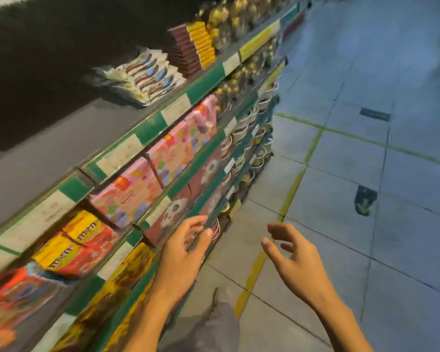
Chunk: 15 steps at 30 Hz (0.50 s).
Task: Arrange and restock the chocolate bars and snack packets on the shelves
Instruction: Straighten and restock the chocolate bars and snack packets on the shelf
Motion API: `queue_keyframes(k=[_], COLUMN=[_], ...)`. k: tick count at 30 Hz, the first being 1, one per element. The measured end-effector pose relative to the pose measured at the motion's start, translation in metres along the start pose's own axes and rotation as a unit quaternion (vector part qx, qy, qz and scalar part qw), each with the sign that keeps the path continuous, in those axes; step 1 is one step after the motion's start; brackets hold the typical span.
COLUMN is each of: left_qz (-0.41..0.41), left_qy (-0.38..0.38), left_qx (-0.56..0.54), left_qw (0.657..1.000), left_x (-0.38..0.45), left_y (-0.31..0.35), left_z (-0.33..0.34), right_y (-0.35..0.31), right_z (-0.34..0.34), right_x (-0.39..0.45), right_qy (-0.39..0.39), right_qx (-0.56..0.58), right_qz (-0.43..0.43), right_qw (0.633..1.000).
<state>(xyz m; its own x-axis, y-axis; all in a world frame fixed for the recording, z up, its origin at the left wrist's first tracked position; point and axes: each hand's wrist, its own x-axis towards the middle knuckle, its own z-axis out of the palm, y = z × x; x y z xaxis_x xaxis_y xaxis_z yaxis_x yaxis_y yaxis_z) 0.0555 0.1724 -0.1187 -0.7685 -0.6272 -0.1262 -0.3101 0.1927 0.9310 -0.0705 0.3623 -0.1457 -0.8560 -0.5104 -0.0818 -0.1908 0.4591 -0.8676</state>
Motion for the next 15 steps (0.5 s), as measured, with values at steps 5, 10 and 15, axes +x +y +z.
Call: queue_keyframes(k=[5,10,15], left_qz=[0.022,0.042,0.062], left_qy=[-0.011,-0.035,-0.03], left_qx=[-0.01,-0.032,-0.03], left_qw=[1.0,0.998,0.997], left_x=[0.076,0.161,0.234], left_y=[0.012,0.035,0.07], left_z=[0.027,0.053,0.074], right_y=[-0.003,-0.007,-0.005], right_z=[-0.018,-0.047,-0.078], right_x=[0.073,0.144,0.212], right_qy=[0.009,0.027,0.034], right_qx=[-0.001,-0.006,0.0], right_qz=[0.0,0.012,0.036], right_qw=[1.0,1.0,0.999])
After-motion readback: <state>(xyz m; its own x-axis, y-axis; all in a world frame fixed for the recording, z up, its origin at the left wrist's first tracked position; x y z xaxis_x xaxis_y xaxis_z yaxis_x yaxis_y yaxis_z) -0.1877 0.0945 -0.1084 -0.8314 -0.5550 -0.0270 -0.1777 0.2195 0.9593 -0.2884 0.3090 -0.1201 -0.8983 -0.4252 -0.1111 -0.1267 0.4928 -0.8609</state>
